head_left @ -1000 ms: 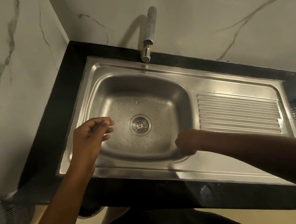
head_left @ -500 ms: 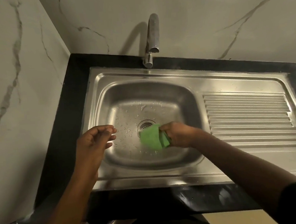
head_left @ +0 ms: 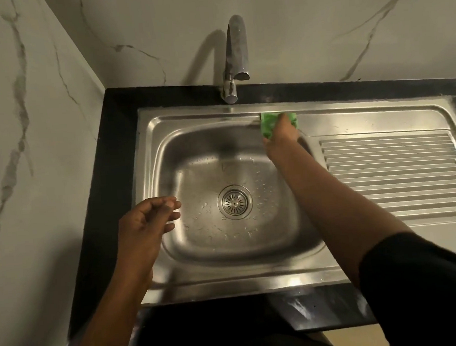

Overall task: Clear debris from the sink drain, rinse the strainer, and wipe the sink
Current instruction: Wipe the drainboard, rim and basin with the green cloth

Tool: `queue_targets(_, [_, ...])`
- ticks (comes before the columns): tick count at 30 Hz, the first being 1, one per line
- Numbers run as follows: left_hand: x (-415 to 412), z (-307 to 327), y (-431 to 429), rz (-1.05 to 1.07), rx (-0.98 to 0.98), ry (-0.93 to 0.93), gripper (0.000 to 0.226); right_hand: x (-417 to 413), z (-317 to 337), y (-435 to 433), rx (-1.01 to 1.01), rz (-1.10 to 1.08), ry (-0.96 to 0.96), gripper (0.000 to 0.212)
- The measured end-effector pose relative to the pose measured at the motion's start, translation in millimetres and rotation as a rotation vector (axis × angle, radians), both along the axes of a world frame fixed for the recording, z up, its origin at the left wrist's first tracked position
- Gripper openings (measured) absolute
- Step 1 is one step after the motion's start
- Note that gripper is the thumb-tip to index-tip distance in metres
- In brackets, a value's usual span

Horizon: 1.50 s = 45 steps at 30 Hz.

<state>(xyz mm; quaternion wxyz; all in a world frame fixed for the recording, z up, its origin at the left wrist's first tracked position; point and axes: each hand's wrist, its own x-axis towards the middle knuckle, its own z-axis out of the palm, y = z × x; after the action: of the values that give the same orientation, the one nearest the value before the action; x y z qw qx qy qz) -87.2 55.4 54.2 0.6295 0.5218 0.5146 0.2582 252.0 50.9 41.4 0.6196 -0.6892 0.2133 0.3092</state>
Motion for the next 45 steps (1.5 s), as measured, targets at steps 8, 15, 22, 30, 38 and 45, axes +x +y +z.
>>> queue_targets(8, [-0.9,1.8,5.0,-0.007,-0.009,0.039,0.021,-57.1,-14.1,65.6,-0.052,0.345,0.035,0.048])
queue_targets(15, [0.4,14.8,12.4,0.015,0.036,0.059,0.017,-139.6,-41.0,107.8,0.148,0.676,0.115,0.020])
queue_targets(22, [0.7,13.2,10.4,0.015,0.012,0.046,0.018,-107.8,-57.9,66.4,0.305,0.402,0.314,0.021])
queue_targets(30, [8.1,7.2,12.5,-0.034,0.010,0.042,0.026,-26.8,-75.8,1.2,0.560,-0.330,0.251,0.017])
queue_targets(38, [7.4,0.8,12.2,-0.024,-0.015,0.053,0.025,-0.7,-84.7,-18.9,0.547,-0.553,0.187,0.024])
queue_targets(45, [-1.9,-0.4,19.1,-0.015,-0.006,0.064,0.026,-19.6,-87.3,21.4,0.041,-0.164,0.059,0.085])
